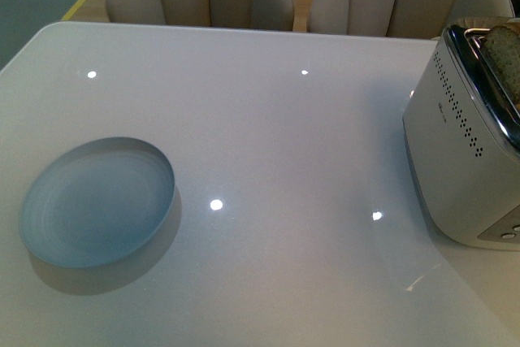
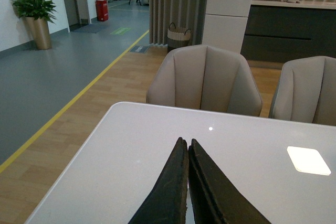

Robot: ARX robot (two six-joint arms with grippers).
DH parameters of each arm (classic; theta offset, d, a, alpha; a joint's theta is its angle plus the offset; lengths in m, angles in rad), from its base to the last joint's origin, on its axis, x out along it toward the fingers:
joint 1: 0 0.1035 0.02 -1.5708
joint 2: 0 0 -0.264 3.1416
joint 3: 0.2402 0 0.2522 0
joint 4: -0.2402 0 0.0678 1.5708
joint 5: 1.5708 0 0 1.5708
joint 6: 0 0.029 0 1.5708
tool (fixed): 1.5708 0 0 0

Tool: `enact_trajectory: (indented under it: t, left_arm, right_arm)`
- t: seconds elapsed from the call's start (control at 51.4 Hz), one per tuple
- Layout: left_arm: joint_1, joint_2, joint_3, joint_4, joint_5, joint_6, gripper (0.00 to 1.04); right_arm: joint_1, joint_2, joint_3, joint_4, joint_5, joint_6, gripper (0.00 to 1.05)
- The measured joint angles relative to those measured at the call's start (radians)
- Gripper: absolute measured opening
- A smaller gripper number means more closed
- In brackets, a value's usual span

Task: Left arm holds plate, right arm toasts bread

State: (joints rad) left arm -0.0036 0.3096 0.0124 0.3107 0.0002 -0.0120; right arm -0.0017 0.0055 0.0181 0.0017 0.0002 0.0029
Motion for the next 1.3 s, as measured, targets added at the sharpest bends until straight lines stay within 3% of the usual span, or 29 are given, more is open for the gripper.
enact_trajectory:
  t: [0.428,0.525,0.876,1.129,1.304]
  left_arm:
    - [0.0,-0.138,0.0,-0.139,0.0,0.0,0.03]
    - [0.0,-0.266,0.0,-0.294,0.0,0.001,0.03]
    - [0.0,-0.303,0.0,-0.309,0.0,0.0,0.03]
    - [0.0,-0.303,0.0,-0.309,0.0,0.001,0.49]
    - [0.0,-0.303,0.0,-0.309,0.0,0.001,0.86]
  right_arm:
    - [0.0,0.0,0.0,0.0,0.0,0.0,0.96]
    - [0.0,0.0,0.0,0.0,0.0,0.0,0.96]
    - [0.0,0.0,0.0,0.0,0.0,0.0,0.96]
    - [0.0,0.0,0.0,0.0,0.0,0.0,0.96]
    - [0.0,0.0,0.0,0.0,0.0,0.0,0.96]
